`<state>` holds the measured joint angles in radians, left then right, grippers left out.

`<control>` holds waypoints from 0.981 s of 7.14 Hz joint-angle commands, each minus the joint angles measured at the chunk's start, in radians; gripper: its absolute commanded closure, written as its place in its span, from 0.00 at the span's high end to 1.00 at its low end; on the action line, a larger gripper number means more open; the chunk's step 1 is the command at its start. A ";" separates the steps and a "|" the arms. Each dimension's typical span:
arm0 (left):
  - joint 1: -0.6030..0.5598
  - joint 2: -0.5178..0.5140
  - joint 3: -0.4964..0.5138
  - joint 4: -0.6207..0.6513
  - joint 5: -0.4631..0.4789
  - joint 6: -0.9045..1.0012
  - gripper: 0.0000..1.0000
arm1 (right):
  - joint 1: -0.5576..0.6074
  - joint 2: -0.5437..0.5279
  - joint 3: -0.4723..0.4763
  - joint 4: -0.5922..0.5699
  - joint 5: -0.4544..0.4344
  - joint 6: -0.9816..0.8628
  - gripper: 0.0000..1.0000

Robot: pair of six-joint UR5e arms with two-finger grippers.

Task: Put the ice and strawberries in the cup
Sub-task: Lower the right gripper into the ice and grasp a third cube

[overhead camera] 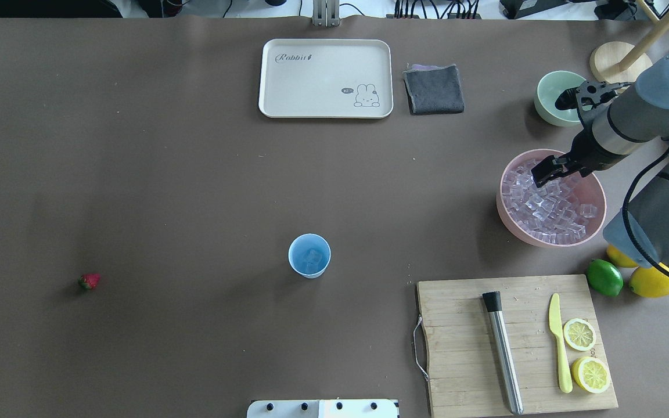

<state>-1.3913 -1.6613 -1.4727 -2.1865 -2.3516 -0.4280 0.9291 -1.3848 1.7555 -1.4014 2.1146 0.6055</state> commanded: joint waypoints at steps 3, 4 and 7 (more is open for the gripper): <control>0.000 0.000 0.002 0.001 0.000 0.002 0.98 | -0.013 0.000 -0.002 0.004 -0.002 0.057 0.71; 0.000 0.000 0.002 0.001 0.000 0.002 0.98 | -0.019 -0.003 -0.004 0.004 -0.004 0.059 0.71; 0.000 -0.002 0.002 0.001 0.000 0.002 0.98 | -0.033 -0.008 -0.005 0.004 -0.022 0.063 0.71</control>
<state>-1.3913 -1.6617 -1.4711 -2.1859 -2.3516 -0.4264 0.9003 -1.3908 1.7510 -1.3974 2.0999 0.6668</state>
